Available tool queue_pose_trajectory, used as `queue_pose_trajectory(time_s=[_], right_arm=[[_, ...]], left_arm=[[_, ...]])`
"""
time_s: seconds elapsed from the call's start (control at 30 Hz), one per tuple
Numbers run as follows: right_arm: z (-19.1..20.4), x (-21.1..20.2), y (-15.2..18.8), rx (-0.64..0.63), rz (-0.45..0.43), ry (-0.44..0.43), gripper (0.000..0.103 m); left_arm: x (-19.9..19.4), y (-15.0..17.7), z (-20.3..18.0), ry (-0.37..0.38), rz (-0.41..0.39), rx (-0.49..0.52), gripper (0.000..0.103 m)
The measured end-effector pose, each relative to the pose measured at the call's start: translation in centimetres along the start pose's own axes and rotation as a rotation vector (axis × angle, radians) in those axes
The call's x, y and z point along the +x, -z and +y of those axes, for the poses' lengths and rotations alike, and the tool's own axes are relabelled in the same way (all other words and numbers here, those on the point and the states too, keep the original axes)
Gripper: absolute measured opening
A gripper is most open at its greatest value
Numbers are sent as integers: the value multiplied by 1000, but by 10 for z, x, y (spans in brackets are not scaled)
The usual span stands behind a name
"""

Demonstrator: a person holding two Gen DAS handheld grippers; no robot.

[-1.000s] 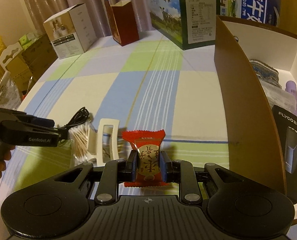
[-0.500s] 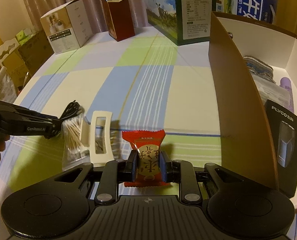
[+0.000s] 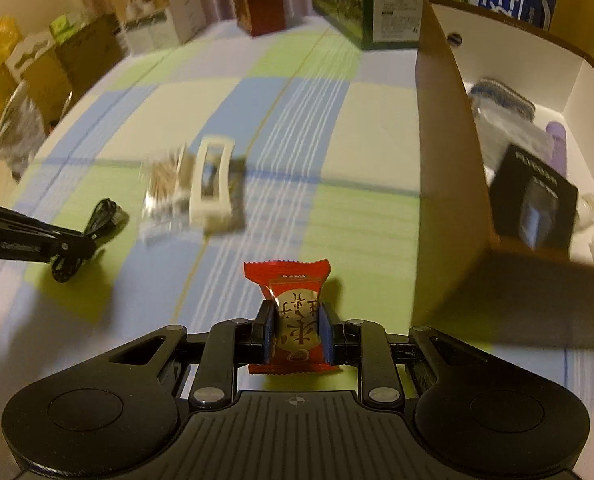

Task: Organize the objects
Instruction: 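Lift the black cable with the left tool while the right tool holds the snack packet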

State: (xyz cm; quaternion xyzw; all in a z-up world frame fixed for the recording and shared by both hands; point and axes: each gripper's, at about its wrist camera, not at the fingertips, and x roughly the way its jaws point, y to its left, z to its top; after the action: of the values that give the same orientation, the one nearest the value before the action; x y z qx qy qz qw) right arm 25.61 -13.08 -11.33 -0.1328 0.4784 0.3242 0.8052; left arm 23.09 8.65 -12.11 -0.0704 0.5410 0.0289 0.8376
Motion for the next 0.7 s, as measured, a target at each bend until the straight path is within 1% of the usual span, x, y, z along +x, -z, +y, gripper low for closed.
queue_pose_trajectory(time_s=[0.13, 0.23, 0.3, 0.33, 0.47, 0.5, 0.53, 0.57, 0.6, 0.7], right_arm=[[2, -10, 20, -32, 34, 11, 20], [0, -18, 30, -35, 38, 11, 20], [-1, -21, 34, -35, 34, 7, 20], [0, -22, 35, -39, 31, 9, 20], [1, -19, 37, -62, 14, 9, 21], [1, -19, 38, -63, 9, 8, 23], [1, -17, 38, -64, 8, 5, 28], [1, -16, 38, -65, 12, 5, 36], [0, -15, 38, -66, 12, 9, 40], [-1, -14, 41, -71, -2, 8, 42]], left_arm=[[-14, 26, -4, 49, 19, -24, 14], [-18, 39, -10, 79, 35, -23, 14], [-17, 42, -16, 92, 34, -23, 15], [-16, 42, -20, 95, 33, -21, 18], [-10, 36, -28, 86, 8, -9, 20], [-9, 35, -30, 85, 3, -6, 20], [-7, 34, -33, 85, 1, -3, 20], [-5, 33, -35, 83, 3, 3, 20], [-4, 33, -37, 77, 0, 14, 20], [-3, 35, -44, 49, -9, 45, 19]])
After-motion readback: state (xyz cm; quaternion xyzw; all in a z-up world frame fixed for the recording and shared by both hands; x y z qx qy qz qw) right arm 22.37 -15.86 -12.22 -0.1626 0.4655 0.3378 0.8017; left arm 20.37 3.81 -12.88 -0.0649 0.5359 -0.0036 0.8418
